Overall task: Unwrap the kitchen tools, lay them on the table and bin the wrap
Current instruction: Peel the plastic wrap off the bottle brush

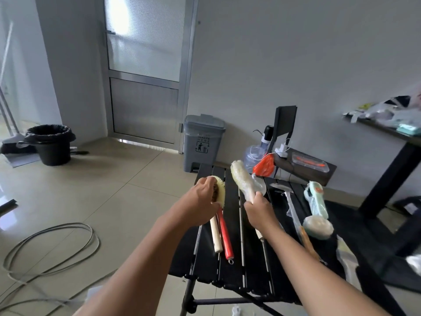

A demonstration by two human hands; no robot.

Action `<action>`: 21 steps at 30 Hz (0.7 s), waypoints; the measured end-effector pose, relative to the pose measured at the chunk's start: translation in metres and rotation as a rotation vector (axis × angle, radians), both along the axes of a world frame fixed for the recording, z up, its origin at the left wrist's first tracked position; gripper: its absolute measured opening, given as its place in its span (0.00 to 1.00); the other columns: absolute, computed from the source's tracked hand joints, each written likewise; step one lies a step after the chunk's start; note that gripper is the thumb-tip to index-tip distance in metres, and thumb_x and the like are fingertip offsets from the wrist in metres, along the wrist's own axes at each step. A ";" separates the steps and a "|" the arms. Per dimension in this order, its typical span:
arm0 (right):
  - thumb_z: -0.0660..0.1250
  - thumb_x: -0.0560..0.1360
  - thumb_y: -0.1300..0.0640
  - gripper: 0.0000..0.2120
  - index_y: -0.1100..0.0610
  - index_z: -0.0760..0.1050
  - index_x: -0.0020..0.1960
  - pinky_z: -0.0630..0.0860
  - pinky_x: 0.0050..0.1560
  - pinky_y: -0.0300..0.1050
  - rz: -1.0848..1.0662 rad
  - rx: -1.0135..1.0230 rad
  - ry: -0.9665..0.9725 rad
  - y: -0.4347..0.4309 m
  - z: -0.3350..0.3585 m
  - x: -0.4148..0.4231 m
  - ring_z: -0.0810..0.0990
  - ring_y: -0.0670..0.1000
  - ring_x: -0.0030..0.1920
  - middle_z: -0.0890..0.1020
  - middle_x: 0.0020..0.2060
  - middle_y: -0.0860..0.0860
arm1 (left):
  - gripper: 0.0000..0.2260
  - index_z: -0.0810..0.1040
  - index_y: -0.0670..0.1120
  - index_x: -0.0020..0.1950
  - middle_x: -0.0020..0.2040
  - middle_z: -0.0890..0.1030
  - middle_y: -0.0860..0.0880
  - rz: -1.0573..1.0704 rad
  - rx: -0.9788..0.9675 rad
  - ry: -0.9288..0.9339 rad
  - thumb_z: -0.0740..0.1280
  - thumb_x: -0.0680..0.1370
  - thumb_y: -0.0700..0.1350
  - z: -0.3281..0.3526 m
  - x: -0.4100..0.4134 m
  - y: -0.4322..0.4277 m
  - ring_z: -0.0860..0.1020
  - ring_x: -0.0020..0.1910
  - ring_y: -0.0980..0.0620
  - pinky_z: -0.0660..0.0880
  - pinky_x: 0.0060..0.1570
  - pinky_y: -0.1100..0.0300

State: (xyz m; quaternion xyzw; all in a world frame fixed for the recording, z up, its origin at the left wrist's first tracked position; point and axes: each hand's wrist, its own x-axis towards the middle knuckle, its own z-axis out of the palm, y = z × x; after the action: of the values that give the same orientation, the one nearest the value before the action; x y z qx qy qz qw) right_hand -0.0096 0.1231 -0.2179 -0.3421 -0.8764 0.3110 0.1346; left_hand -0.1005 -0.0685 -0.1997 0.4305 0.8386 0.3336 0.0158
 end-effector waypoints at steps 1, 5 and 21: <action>0.61 0.83 0.58 0.13 0.63 0.72 0.65 0.71 0.42 0.49 -0.010 -0.039 0.057 -0.001 0.007 0.006 0.80 0.57 0.49 0.81 0.53 0.57 | 0.20 0.69 0.45 0.71 0.68 0.74 0.46 -0.002 0.017 0.000 0.70 0.82 0.46 0.001 0.003 0.003 0.75 0.62 0.46 0.74 0.61 0.55; 0.67 0.82 0.50 0.13 0.55 0.79 0.63 0.79 0.47 0.49 -0.027 -0.238 0.313 0.003 0.036 0.045 0.86 0.54 0.49 0.87 0.47 0.50 | 0.18 0.72 0.47 0.73 0.70 0.76 0.48 0.009 0.099 -0.026 0.67 0.84 0.47 0.008 0.026 0.025 0.75 0.67 0.48 0.72 0.64 0.57; 0.64 0.84 0.51 0.18 0.63 0.79 0.66 0.75 0.68 0.73 -0.096 -0.975 0.814 0.045 0.058 0.215 0.80 0.67 0.57 0.81 0.59 0.69 | 0.14 0.81 0.44 0.56 0.49 0.88 0.46 -0.411 0.321 -0.613 0.77 0.78 0.52 0.029 0.186 0.113 0.87 0.45 0.48 0.83 0.45 0.59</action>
State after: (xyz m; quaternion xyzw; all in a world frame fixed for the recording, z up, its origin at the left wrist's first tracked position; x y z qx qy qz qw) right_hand 0.2054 0.1679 -0.1603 -0.2576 -0.4963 0.7730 0.2996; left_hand 0.0855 0.0442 -0.1704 0.4666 0.6288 0.5633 0.2640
